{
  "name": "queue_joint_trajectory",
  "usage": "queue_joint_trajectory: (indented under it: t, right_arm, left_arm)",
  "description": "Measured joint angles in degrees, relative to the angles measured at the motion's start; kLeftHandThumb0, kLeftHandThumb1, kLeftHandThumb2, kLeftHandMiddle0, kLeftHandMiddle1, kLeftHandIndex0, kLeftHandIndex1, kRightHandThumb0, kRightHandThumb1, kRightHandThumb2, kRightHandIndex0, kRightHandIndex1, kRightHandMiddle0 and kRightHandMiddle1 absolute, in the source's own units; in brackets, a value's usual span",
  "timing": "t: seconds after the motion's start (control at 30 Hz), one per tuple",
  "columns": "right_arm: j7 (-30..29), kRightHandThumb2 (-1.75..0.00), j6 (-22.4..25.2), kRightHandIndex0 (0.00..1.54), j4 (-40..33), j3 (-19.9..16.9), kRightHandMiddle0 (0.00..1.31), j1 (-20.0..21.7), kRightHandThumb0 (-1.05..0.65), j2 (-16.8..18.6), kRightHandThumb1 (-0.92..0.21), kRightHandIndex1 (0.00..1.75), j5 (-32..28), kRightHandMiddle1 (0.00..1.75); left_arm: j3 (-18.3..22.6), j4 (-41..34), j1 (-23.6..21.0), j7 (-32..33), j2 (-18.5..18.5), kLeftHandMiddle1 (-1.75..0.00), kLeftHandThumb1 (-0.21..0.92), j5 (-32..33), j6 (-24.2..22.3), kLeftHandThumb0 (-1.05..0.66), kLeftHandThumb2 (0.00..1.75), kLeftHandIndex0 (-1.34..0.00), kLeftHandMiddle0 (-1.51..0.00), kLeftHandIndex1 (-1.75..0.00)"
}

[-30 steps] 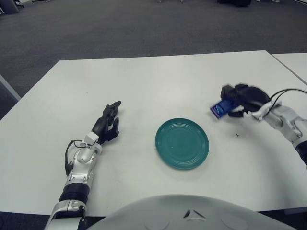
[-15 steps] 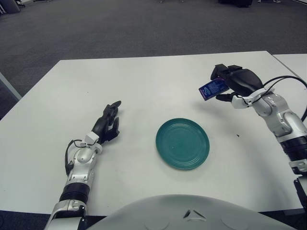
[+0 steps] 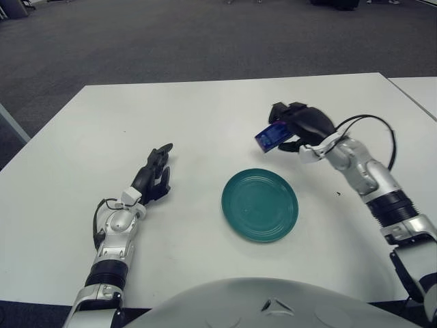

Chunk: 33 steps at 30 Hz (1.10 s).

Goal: Put the gum into the plate.

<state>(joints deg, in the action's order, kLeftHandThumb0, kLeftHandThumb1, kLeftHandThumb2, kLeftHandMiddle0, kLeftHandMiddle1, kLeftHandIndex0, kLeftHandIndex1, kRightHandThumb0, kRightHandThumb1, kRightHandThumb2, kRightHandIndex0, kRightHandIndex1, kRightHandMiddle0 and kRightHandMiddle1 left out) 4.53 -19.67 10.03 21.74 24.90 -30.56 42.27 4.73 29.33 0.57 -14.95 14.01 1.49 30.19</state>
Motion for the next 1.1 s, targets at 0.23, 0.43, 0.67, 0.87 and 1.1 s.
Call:
queue_joint_trajectory:
  t: [0.23,0.43,0.67,0.87,1.1]
  right_arm:
    - [1.3,-0.81,-3.26,0.37,0.01,2.99,0.49,0.09,-0.4,4.15,-0.62,0.78,-0.41,1.6]
    - [1.55,-0.82,-4.69,0.38,-1.86,3.77,0.49,-1.25,-0.4,5.41,-0.61,0.83,-0.48,1.6]
    - [3.79,-0.83,-4.99,0.37,-9.56,3.4,0.48,-6.23,-0.4,5.04,-0.61,0.84,-1.6,1.61]
    - [8.91,-0.84,-4.86,0.36,-14.23,3.34,0.46,-8.75,-0.4,4.87,-0.62,0.83,-5.23,1.64]
    - [13.86,-0.84,-2.25,0.34,-20.54,2.18,0.45,-10.98,-0.4,4.24,-0.62,0.79,-7.3,1.65]
  left_arm:
    - [-0.51,-0.48,0.02,0.39,-0.23,0.0,0.92,-0.04,-0.31,-0.97,0.89,0.0,-0.17,-0.51]
    - [-0.75,-1.14,0.23,0.53,-0.46,0.0,0.92,-0.14,-0.38,-0.97,0.89,0.0,-0.17,-0.51]
    - [-0.85,-1.68,0.71,1.01,-0.48,0.0,0.92,-0.43,-0.5,-0.97,0.89,0.0,-0.17,-0.51]
    - [-1.17,-1.98,0.81,1.08,-0.7,0.0,0.92,-0.77,-0.63,-0.97,0.89,0.0,-0.17,-0.51]
    - [-1.25,-2.34,0.87,1.23,-0.81,0.0,0.92,-0.99,-0.8,-0.97,0.89,0.0,-0.17,-0.51]
